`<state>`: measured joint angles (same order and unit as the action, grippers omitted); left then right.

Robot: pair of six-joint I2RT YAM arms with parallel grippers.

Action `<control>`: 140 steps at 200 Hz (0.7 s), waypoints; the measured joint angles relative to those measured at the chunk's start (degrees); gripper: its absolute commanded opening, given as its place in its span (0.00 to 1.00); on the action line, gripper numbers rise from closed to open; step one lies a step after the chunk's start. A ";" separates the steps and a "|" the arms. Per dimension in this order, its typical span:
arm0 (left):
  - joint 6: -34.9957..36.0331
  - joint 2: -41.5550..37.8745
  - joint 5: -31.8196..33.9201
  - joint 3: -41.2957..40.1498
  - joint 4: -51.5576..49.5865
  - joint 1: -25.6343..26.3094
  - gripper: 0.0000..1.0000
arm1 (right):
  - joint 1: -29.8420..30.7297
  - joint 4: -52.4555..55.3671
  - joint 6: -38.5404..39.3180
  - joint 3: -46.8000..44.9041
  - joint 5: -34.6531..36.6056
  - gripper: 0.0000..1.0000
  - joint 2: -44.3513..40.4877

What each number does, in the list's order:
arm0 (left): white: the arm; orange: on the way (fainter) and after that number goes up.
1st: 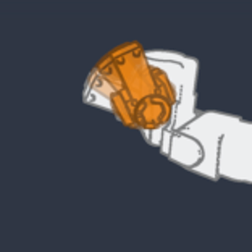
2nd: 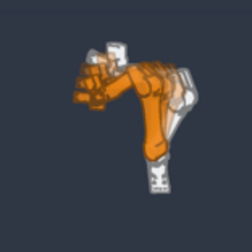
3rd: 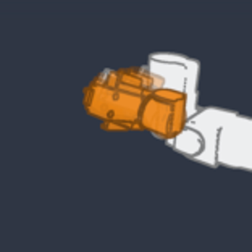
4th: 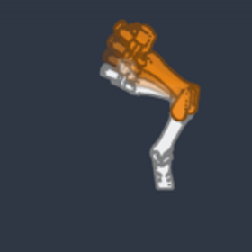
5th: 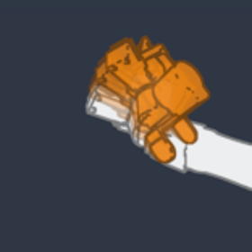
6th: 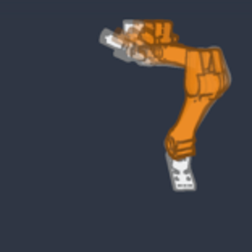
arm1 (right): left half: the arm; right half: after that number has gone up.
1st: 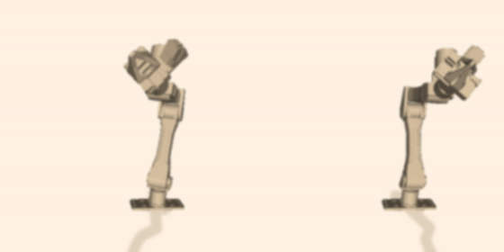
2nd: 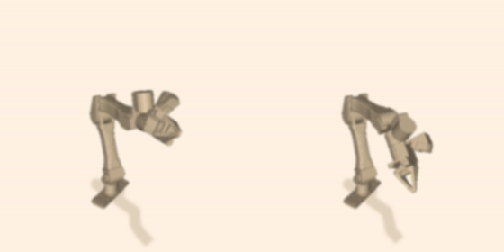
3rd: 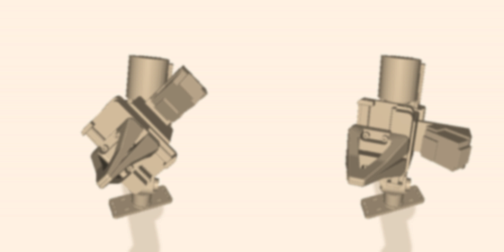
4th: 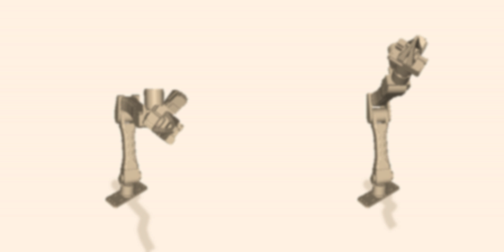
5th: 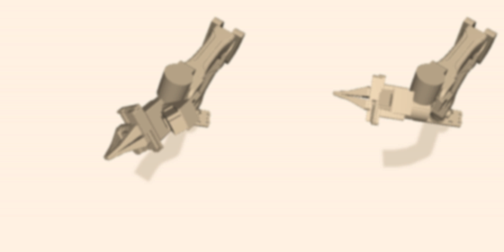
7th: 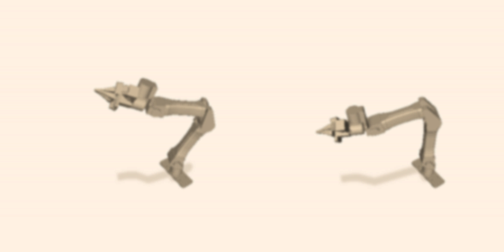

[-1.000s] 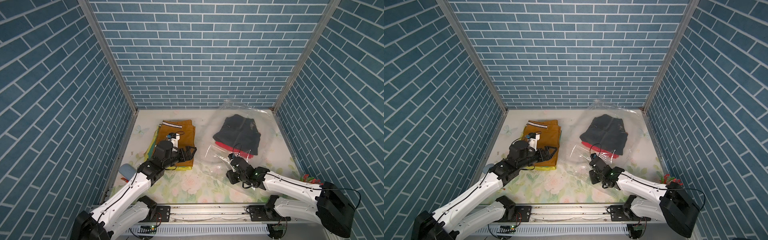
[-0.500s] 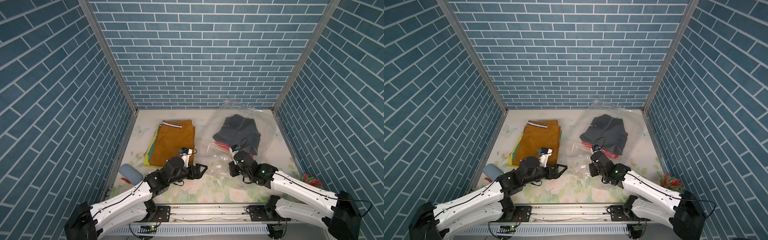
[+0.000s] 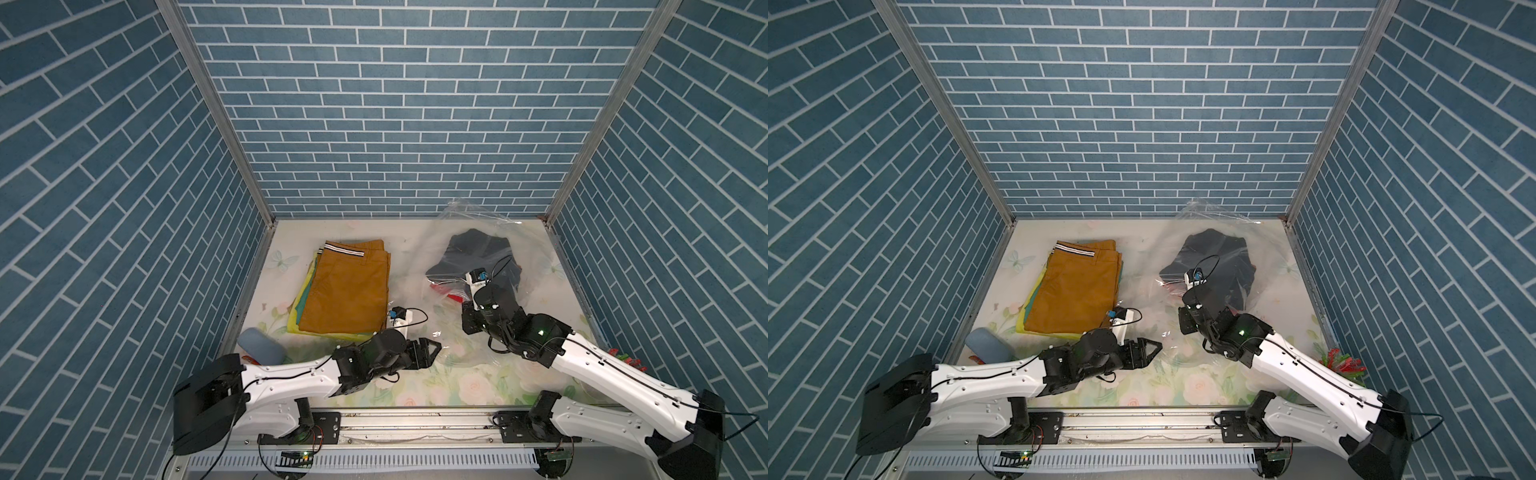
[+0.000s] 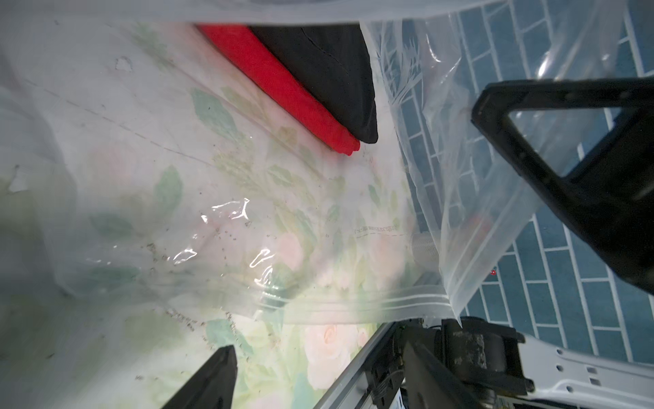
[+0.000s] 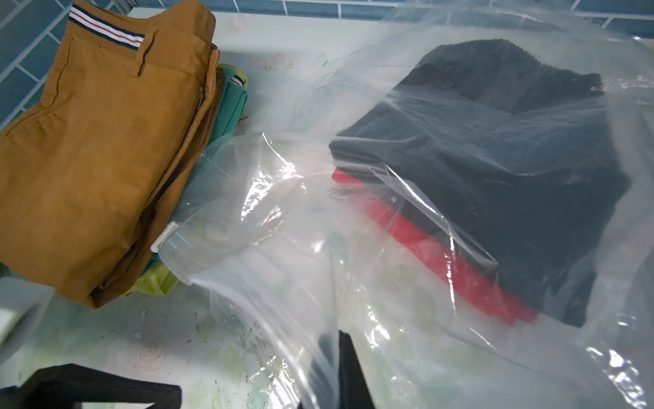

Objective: Take the trousers out of the vacuum bag
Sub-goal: Take out the trousers from the vacuum bag.

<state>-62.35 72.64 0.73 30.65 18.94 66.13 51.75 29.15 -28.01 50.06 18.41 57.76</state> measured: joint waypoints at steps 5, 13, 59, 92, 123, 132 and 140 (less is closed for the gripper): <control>-0.35 1.33 0.46 1.03 0.63 0.26 0.74 | 0.00 0.09 0.00 0.39 0.15 0.00 -0.02; -1.11 3.28 1.36 2.75 1.22 0.74 0.72 | 0.00 0.26 0.04 1.01 0.37 0.00 -0.09; -3.80 14.88 4.50 11.56 7.21 3.52 0.62 | 0.00 0.85 1.38 3.63 1.22 0.00 0.00; -4.31 22.14 3.06 14.23 9.42 4.15 0.57 | 0.00 0.98 1.75 5.31 1.90 0.00 0.22; -4.28 26.53 0.85 16.81 10.14 4.35 0.57 | 0.00 1.14 2.58 6.34 1.99 0.00 0.22; -4.26 27.54 0.44 17.68 10.16 4.35 0.57 | 0.00 1.22 2.69 6.56 1.97 0.00 0.20; -4.26 28.30 0.28 18.43 10.14 4.33 0.57 | 0.00 1.18 2.82 6.58 1.90 0.00 0.13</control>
<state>-66.61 100.95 1.02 49.08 29.08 70.46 51.75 30.33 -25.19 56.64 20.32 57.89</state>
